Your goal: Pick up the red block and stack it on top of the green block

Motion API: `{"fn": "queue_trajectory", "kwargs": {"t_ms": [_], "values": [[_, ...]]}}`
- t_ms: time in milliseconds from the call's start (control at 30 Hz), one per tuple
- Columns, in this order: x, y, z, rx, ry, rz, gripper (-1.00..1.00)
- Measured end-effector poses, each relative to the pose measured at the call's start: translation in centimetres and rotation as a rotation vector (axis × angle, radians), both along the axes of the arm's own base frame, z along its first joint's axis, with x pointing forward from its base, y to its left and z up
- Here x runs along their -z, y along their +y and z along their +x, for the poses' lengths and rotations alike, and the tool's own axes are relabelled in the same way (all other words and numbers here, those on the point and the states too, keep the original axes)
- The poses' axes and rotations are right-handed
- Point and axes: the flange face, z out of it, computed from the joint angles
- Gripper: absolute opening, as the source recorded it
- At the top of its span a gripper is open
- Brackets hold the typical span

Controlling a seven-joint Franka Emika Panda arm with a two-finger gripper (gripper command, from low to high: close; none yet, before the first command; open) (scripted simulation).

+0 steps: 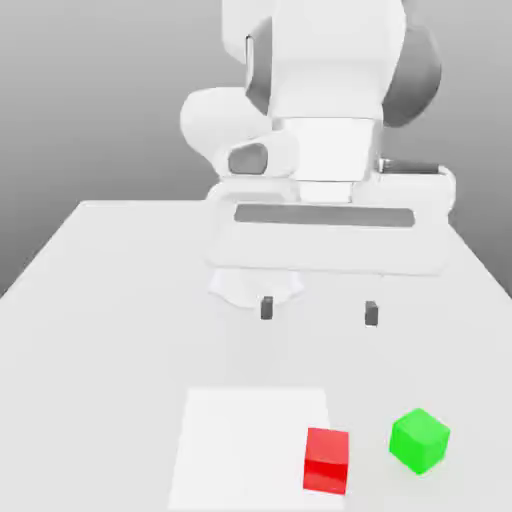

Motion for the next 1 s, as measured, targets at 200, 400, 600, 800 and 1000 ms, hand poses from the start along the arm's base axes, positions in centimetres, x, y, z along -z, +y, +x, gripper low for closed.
{"fn": "queue_trajectory", "kwargs": {"t_ms": [200,400,600,800,1000], "values": [[11.0,1.6,-2.4,0.033,0.167,0.014,0.0],[17.5,1.7,-2.7,0.038,0.185,0.016,-1.0],[17.7,1.8,-2.8,0.038,0.184,0.016,-1.0],[11.9,2.4,-2.9,0.058,0.184,0.017,-1.0],[10.0,7.4,-4.3,0.207,0.182,0.029,-1.0]]}}
